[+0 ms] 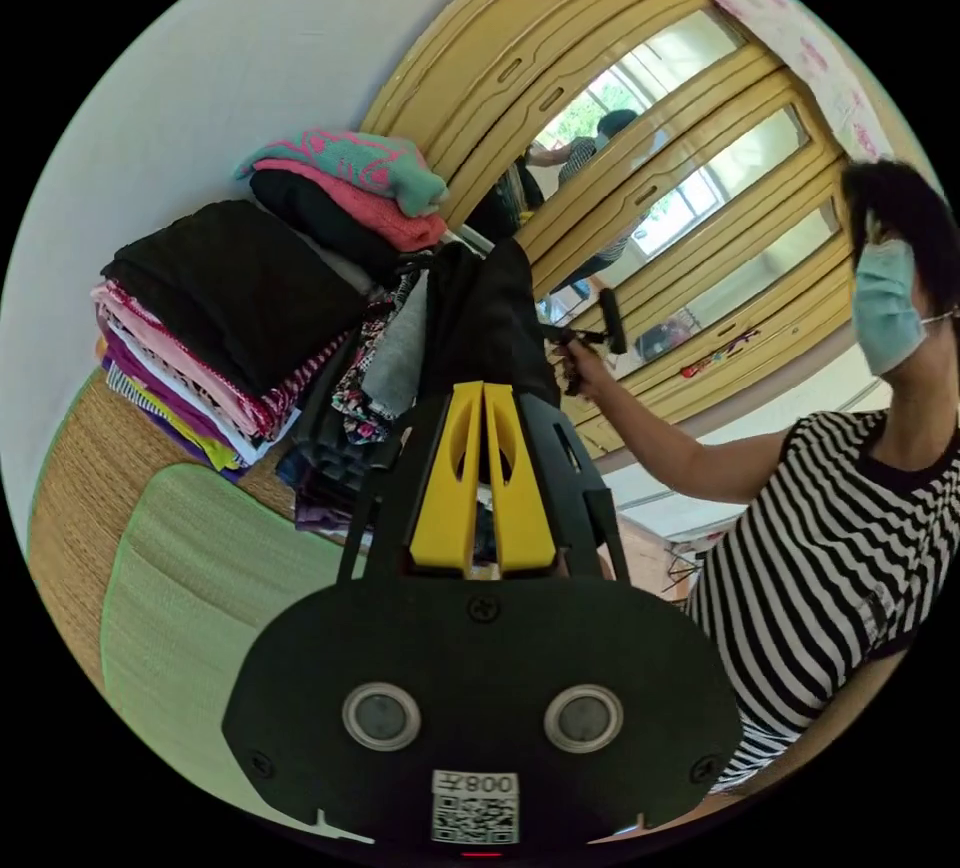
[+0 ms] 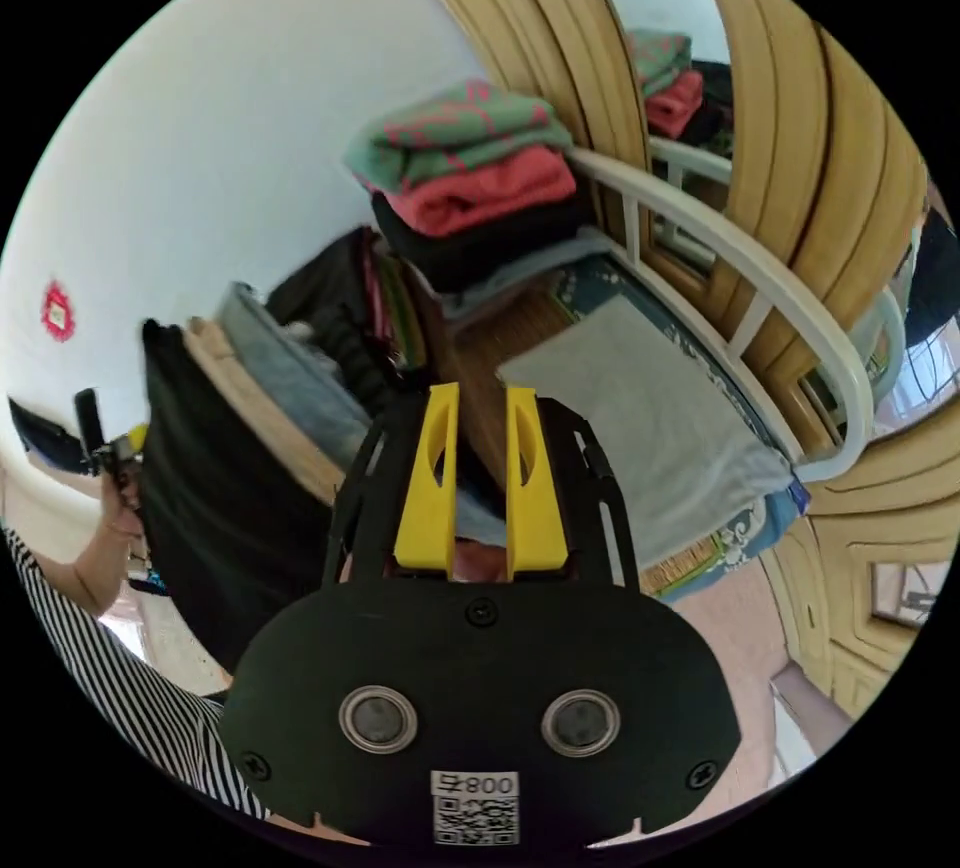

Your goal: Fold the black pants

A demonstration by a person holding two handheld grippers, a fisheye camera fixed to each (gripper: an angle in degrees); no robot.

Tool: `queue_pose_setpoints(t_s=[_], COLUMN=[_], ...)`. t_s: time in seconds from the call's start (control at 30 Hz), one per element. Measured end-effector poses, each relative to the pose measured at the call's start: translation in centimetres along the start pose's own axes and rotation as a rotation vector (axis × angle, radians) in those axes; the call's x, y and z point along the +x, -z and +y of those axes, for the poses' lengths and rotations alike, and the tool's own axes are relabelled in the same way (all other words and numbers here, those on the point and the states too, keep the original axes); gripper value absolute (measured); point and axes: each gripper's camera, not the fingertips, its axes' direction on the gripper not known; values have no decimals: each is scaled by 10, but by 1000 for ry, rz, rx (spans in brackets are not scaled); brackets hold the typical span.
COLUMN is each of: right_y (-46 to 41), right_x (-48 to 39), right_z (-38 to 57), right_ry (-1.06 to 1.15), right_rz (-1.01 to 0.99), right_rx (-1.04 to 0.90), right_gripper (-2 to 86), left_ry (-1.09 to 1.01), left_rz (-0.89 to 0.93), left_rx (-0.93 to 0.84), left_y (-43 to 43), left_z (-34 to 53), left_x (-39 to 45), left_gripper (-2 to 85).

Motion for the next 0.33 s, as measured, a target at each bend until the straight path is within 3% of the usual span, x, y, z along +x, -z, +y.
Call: queue_pose_setpoints(t_s=[0.17, 0.33], right_y=[-92, -156], right_x=[2, -14], right_z=[-35, -57], right_ry=[149, 315], right_rz=[143, 192], right_rx=[-309, -462], right_gripper=[98, 116], left_ry=[165, 309], left_rz=[35, 17], left_rx=[186, 193], left_y=[48, 72], left_z=[10, 22], left_x=[-13, -25], left_gripper=[0, 0])
